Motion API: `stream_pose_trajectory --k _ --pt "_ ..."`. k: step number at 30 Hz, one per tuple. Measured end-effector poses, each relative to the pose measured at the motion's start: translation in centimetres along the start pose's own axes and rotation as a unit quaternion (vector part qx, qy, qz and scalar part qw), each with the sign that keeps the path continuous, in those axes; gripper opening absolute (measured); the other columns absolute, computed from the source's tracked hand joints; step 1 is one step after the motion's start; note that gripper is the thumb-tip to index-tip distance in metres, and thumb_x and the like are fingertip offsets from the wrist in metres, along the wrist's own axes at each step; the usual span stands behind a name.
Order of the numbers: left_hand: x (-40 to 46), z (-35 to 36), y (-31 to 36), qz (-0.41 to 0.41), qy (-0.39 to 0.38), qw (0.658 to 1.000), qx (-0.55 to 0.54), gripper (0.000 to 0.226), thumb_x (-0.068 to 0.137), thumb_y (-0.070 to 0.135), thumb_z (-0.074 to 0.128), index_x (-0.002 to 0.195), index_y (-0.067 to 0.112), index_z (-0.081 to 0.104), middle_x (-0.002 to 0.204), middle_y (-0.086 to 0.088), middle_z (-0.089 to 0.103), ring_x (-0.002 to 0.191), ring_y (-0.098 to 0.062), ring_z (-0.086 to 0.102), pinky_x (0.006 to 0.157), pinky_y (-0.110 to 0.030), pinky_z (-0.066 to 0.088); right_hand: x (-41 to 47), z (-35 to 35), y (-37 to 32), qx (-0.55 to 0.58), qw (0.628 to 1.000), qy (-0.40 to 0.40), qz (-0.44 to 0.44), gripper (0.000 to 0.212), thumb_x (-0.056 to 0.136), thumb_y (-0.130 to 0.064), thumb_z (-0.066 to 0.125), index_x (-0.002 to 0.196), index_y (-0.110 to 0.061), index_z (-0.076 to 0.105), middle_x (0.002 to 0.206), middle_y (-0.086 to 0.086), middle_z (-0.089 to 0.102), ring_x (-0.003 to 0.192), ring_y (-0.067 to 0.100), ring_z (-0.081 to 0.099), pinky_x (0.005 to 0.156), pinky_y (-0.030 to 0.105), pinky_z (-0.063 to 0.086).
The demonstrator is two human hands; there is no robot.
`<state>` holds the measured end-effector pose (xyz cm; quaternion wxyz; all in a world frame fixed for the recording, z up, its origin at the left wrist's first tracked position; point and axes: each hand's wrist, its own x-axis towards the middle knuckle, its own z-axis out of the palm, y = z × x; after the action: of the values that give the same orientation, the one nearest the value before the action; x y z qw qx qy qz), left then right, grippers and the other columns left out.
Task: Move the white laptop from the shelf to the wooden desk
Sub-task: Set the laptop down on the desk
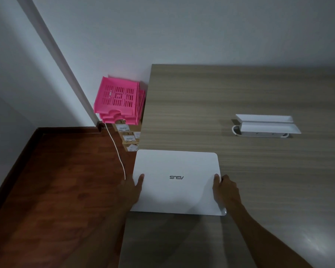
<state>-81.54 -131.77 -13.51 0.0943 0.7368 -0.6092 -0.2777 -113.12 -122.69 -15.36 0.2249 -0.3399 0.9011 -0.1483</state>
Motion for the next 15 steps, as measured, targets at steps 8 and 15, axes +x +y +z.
stream_pose_trajectory --k 8,15 --pt "-1.1 -1.6 -1.1 0.005 -0.063 0.998 0.005 0.057 0.093 0.050 0.050 0.123 0.002 0.055 0.125 -0.021 0.061 0.116 -0.036 0.057 0.099 -0.041 0.044 -2.0 -2.7 -0.1 0.054 0.993 -0.094 -0.042 0.054 0.091 -0.034 0.053 0.137 -0.007 0.046 0.132 0.017 0.057 0.120 0.035 0.056 0.100 0.043 0.046" --pt "-5.7 -3.1 -2.2 0.117 -0.043 0.991 0.054 0.068 0.092 0.053 0.048 0.144 0.011 0.036 0.149 -0.011 0.044 0.135 -0.027 0.043 0.111 -0.039 0.033 -7.8 -4.1 0.2 0.003 0.984 -0.111 -0.142 0.065 0.095 -0.033 0.053 0.153 -0.014 0.030 0.154 0.011 0.037 0.141 0.030 0.035 0.114 0.039 0.031"
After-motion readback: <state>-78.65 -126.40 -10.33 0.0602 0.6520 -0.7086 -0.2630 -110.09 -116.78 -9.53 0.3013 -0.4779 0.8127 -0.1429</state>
